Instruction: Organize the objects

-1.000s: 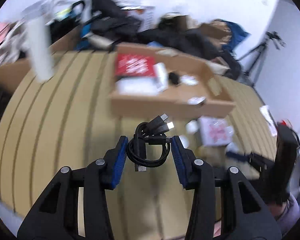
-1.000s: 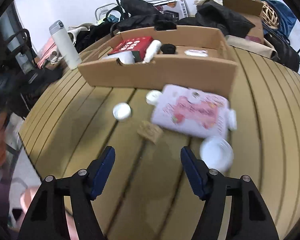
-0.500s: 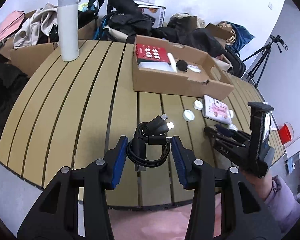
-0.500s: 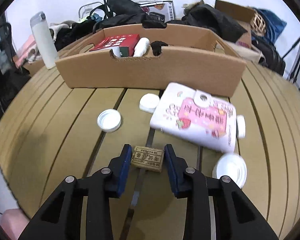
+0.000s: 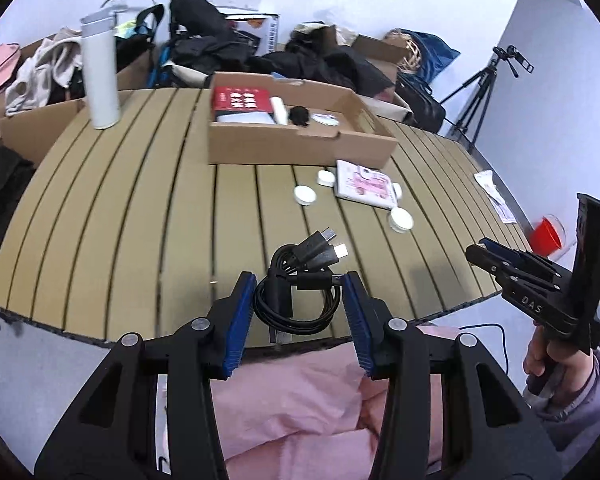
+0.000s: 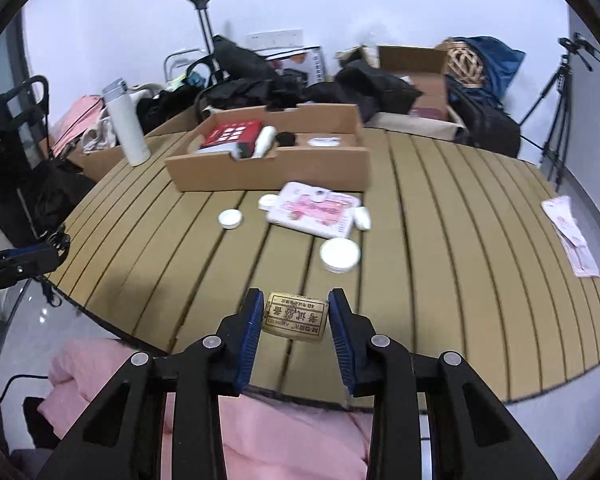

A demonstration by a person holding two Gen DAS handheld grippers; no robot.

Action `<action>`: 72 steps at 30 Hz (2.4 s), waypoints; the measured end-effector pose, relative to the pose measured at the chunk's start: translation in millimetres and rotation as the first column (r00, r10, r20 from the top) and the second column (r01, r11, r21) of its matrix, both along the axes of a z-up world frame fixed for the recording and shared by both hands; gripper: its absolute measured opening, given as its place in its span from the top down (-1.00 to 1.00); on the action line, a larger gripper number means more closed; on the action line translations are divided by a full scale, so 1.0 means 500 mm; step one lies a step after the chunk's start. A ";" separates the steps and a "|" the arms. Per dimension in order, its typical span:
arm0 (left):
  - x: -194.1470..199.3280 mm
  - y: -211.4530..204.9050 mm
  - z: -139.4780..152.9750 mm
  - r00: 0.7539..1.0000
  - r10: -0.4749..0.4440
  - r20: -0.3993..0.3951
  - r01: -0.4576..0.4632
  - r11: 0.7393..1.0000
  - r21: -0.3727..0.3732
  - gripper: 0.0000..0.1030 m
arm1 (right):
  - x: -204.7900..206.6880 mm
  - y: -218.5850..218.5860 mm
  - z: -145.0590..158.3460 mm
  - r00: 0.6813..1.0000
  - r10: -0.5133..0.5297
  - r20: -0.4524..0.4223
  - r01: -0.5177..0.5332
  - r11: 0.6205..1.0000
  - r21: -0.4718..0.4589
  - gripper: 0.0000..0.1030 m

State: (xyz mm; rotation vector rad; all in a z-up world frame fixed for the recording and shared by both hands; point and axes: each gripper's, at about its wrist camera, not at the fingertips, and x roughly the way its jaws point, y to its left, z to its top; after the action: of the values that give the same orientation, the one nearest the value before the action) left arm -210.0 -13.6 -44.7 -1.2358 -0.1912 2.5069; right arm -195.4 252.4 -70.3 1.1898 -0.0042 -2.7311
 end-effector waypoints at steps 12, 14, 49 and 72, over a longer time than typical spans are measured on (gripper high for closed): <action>-0.391 0.118 0.118 0.994 -0.110 -0.005 0.109 0.977 0.182 0.21 | -0.282 0.012 0.143 0.987 0.094 -0.134 -0.103 0.993 -0.062 0.29; -0.490 0.156 0.115 0.995 -0.100 0.024 0.093 0.978 0.187 0.21 | -0.392 0.012 0.148 0.989 0.101 -0.107 -0.110 0.990 -0.085 0.29; -0.632 0.086 0.126 0.999 0.033 -0.043 -0.041 0.980 -0.194 -0.88 | -0.718 0.044 0.108 0.990 0.021 0.139 -0.039 0.991 0.128 -0.60; 0.075 -0.024 0.047 0.974 0.180 -0.139 -0.202 0.965 -0.167 -1.00 | 0.017 0.006 -0.014 0.993 0.047 0.109 -0.039 0.996 -0.077 -0.60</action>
State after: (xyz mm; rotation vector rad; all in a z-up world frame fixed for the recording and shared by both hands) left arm -172.7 -25.5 -21.0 -1.1743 -0.0561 2.8111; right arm -186.9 255.2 -77.2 1.3035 -0.0926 -2.6004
